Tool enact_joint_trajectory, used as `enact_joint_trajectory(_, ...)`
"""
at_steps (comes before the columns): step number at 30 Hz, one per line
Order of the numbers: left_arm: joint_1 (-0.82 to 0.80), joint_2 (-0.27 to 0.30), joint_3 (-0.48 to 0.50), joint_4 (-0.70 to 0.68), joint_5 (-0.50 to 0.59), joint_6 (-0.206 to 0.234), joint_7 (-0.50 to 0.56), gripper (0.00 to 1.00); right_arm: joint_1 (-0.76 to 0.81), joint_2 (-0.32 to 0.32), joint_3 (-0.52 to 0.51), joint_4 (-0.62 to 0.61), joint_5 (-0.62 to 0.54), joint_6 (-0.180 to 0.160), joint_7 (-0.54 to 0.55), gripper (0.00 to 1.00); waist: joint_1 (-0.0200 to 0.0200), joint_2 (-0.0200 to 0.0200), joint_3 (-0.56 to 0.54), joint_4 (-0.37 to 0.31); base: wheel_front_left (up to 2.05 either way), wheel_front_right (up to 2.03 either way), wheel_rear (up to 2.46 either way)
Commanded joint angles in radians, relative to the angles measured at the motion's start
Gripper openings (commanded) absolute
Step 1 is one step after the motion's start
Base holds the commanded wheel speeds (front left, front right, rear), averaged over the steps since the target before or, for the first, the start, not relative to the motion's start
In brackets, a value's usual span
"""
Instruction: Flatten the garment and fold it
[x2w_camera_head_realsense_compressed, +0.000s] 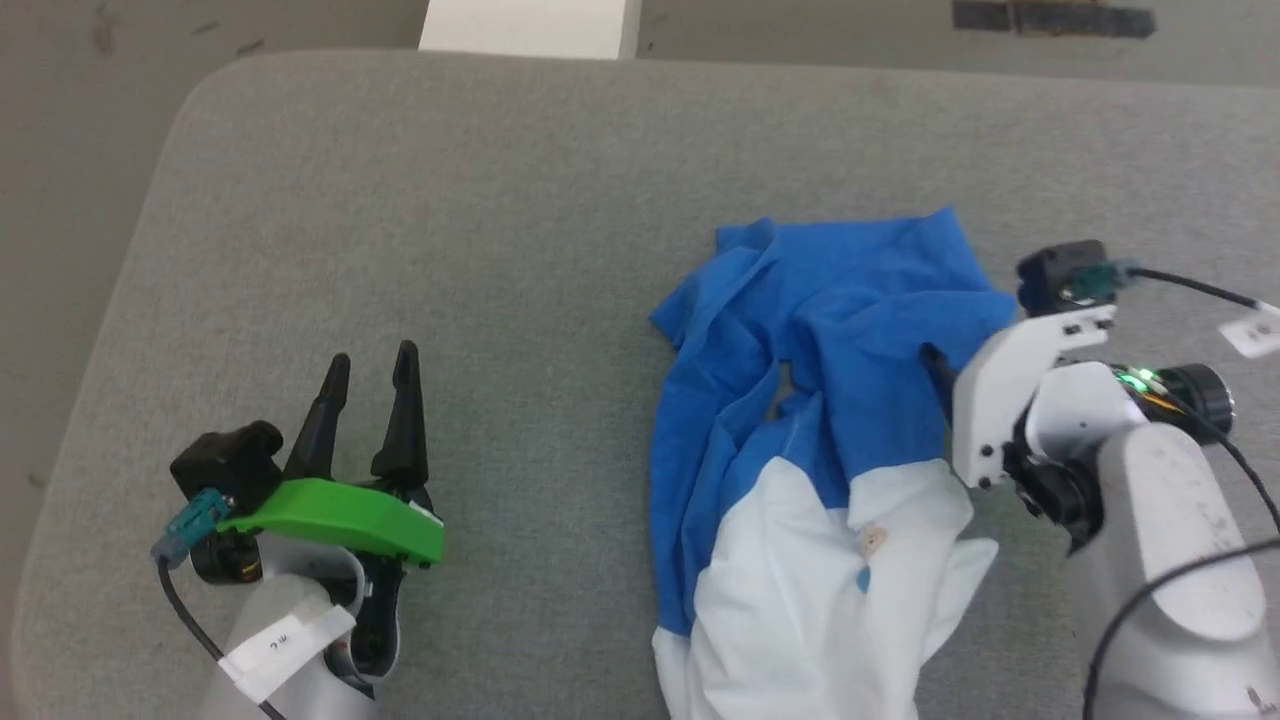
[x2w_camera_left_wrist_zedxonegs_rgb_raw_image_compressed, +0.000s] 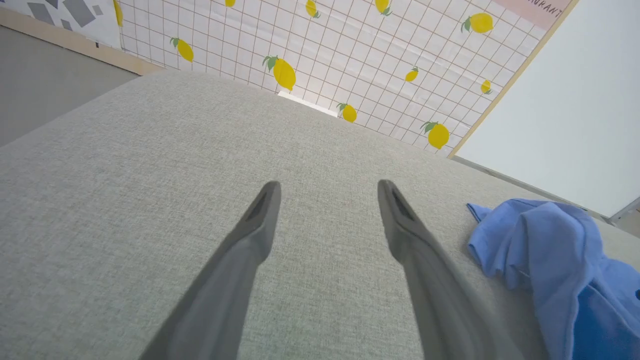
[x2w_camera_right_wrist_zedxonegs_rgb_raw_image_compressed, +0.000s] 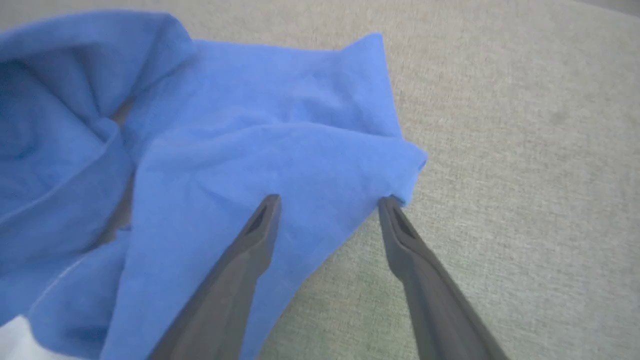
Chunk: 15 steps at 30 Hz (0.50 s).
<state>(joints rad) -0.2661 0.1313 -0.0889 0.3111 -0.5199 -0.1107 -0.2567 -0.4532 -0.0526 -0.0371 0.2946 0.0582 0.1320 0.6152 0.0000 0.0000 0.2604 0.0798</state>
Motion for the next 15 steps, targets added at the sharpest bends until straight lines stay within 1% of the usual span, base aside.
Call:
enact_joint_trajectory(1, -0.020, 0.007, -0.001, 0.000, 0.000, -0.004, -0.002, 1.00, -0.027, 0.002, 0.003, 0.046, -0.026, -0.001, -0.003, 1.00, 0.0000, 0.0000, 0.038, 0.034, 0.00, 0.00, 0.00)
enact_joint_trajectory(4, -0.029, 0.007, -0.003, 0.006, -0.003, -0.006, -0.003, 1.00, -0.061, 0.002, 0.008, 0.131, -0.032, -0.001, 0.009, 1.00, 0.0000, 0.0000, 0.050, 0.045, 0.00, 0.00, 0.00)
enact_joint_trajectory(7, -0.033, 0.005, -0.003, 0.012, -0.004, -0.008, -0.004, 1.00, -0.082, 0.002, 0.018, 0.183, -0.017, -0.001, 0.010, 1.00, 0.0000, 0.0000, 0.053, 0.048, 0.00, 0.00, 0.00)
enact_joint_trajectory(8, -0.034, 0.005, -0.002, 0.014, -0.005, -0.008, -0.004, 1.00, -0.089, 0.002, 0.022, 0.194, -0.008, -0.001, 0.006, 0.45, 0.0000, 0.0000, 0.052, 0.048, 0.00, 0.00, 0.00)
enact_joint_trajectory(9, -0.034, 0.005, -0.001, 0.015, -0.005, -0.009, -0.004, 1.00, -0.095, 0.002, 0.026, 0.195, -0.001, -0.001, -0.008, 0.00, 0.0000, 0.0000, 0.051, 0.046, 0.00, 0.00, 0.00)
enact_joint_trajectory(12, -0.032, 0.004, 0.004, 0.020, -0.006, -0.009, -0.004, 1.00, -0.108, 0.002, 0.022, 0.188, 0.019, -0.001, -0.058, 0.00, 0.0000, 0.0000, 0.037, 0.031, 0.00, 0.00, 0.00)
enact_joint_trajectory(15, -0.029, 0.002, 0.005, 0.022, -0.004, -0.010, -0.005, 1.00, -0.109, 0.002, -0.050, 0.135, 0.031, -0.001, -0.117, 0.00, 0.0000, 0.0000, 0.019, 0.018, 0.00, 0.00, 0.00)
